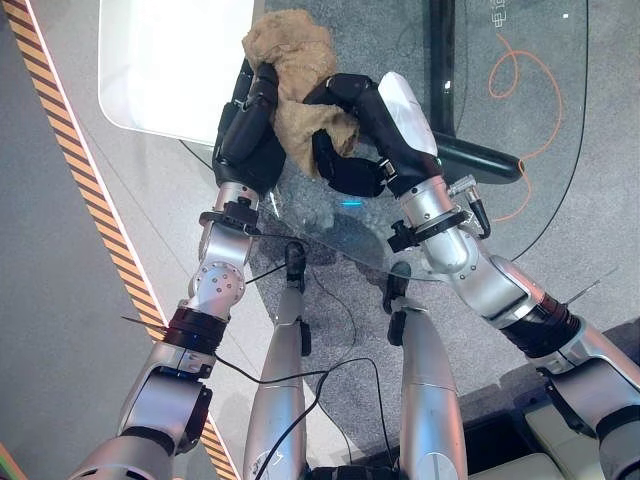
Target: Wipe the table with a cloth and put it in the basket.
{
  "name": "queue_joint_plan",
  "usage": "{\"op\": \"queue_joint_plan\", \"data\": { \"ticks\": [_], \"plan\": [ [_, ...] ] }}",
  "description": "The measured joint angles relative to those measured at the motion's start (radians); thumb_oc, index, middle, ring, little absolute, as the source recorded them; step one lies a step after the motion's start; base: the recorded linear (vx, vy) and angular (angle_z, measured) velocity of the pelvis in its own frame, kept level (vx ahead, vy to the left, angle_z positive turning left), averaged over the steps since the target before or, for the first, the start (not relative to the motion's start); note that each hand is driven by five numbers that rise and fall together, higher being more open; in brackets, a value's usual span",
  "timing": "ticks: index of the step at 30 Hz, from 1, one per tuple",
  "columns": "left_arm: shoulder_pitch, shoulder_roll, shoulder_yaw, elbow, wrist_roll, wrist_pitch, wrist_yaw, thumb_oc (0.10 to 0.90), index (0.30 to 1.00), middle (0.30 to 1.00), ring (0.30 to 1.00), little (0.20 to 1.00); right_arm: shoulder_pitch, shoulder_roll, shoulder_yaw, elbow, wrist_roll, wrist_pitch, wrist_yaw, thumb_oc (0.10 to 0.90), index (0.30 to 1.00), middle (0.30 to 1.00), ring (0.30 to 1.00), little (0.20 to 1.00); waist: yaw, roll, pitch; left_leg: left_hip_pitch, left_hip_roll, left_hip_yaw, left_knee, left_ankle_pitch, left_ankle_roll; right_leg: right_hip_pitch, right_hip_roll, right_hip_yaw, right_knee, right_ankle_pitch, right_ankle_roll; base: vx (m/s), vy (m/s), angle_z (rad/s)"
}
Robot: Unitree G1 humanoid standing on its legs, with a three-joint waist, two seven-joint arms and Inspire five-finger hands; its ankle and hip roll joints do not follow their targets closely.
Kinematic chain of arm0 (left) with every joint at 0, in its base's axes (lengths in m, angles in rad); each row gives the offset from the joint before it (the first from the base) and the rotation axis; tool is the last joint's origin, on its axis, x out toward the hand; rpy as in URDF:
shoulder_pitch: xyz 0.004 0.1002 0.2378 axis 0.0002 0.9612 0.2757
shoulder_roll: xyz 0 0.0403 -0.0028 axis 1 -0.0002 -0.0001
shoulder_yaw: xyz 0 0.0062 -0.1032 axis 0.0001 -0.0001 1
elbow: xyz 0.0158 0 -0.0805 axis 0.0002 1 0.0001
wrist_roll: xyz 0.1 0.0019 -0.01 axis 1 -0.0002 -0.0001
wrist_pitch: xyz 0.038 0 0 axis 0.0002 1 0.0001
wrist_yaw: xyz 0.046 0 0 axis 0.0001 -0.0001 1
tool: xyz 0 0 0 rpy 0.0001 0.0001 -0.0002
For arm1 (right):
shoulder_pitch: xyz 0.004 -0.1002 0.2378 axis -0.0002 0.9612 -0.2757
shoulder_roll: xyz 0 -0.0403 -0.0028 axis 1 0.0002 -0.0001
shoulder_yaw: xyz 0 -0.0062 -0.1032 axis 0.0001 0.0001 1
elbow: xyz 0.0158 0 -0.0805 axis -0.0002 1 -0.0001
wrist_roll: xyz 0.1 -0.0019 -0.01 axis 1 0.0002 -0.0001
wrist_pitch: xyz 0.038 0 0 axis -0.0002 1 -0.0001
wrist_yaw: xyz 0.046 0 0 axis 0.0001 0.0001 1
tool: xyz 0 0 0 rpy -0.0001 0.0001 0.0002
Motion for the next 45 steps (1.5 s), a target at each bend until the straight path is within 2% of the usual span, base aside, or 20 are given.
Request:
{"op": "queue_joint_plan", "data": {
  "ticks": [1, 2, 11, 17, 32, 38, 45],
  "plan": [
    [0.000, -0.001, 0.000, 0.000, 0.000, -0.002, 0.000, 0.100, 0.300, 0.300, 0.300, 0.200, 0.000, 0.000, 0.000, 0.000, 0.000, 0.000, 0.000, 0.696, 0.811, 0.811, 0.811, 0.796, 0.000, 0.000, 0.000, 0.000, 0.000, 0.000, 0.000, 0.000, 0.000, 0.000, 0.000, 0.000, 0.000, 0.000, 0.000, 0.00, 0.000, 0.00],
    [0.000, -0.002, -0.003, 0.000, 0.000, -0.012, 0.000, 0.100, 0.300, 0.300, 0.300, 0.200, 0.000, 0.002, 0.000, 0.000, 0.001, 0.000, 0.000, 0.800, 0.900, 0.900, 0.900, 0.900, 0.000, 0.000, 0.000, 0.000, 0.000, 0.000, 0.000, 0.000, 0.000, 0.000, 0.000, 0.000, 0.000, 0.000, 0.000, 0.00, 0.000, 0.00],
    [-0.001, -0.018, -0.009, 0.000, 0.000, -0.088, 0.002, 0.100, 0.300, 0.300, 0.300, 0.200, 0.000, 0.015, 0.002, 0.000, 0.001, -0.021, 0.000, 0.800, 0.900, 0.900, 0.900, 0.900, 0.000, 0.000, 0.000, 0.000, 0.000, -0.001, 0.000, 0.000, 0.000, 0.000, 0.000, 0.000, 0.000, 0.000, 0.000, 0.00, 0.000, 0.00],
    [-0.001, -0.059, -0.006, -0.001, -0.001, -0.150, 0.012, 0.100, 0.300, 0.300, 0.300, 0.200, -0.001, 0.037, -0.006, 0.000, 0.001, -0.025, 0.000, 0.800, 0.900, 0.900, 0.900, 0.900, 0.000, -0.001, 0.000, 0.000, 0.000, -0.001, 0.000, 0.000, 0.000, -0.001, 0.000, 0.000, 0.000, 0.000, 0.000, 0.00, 0.000, 0.00],
    [-0.002, -0.124, 0.024, -0.014, 0.000, -0.301, 0.144, 0.100, 0.300, 0.300, 0.300, 0.200, -0.029, 0.047, -0.011, 0.000, -0.007, -0.025, -0.001, 0.800, 0.900, 0.900, 0.900, 0.900, 0.002, -0.001, 0.000, 0.000, 0.000, -0.001, -0.002, 0.000, 0.000, -0.001, 0.000, 0.000, 0.000, 0.000, 0.000, 0.00, 0.000, 0.00],
    [-0.002, -0.131, 0.030, -0.016, 0.015, -0.343, 0.188, 0.100, 0.300, 0.300, 0.300, 0.200, -0.038, 0.048, -0.013, 0.001, -0.026, -0.025, -0.001, 0.800, 0.900, 0.900, 0.900, 0.900, 0.006, -0.001, 0.000, 0.000, 0.000, -0.001, -0.002, 0.000, 0.000, -0.002, 0.000, 0.000, 0.000, 0.000, 0.000, 0.00, 0.000, 0.00],
    [-0.002, -0.137, 0.080, -0.018, 0.074, -0.381, 0.258, 0.100, 0.300, 0.300, 0.300, 0.200, -0.039, 0.048, -0.047, 0.012, -0.036, -0.024, -0.014, 0.800, 0.900, 0.900, 0.900, 0.900, 0.009, -0.001, 0.000, 0.000, 0.000, -0.001, -0.002, 0.001, 0.000, -0.002, 0.000, 0.000, 0.001, 0.000, 0.000, 0.00, 0.000, 0.00]
  ]
}}
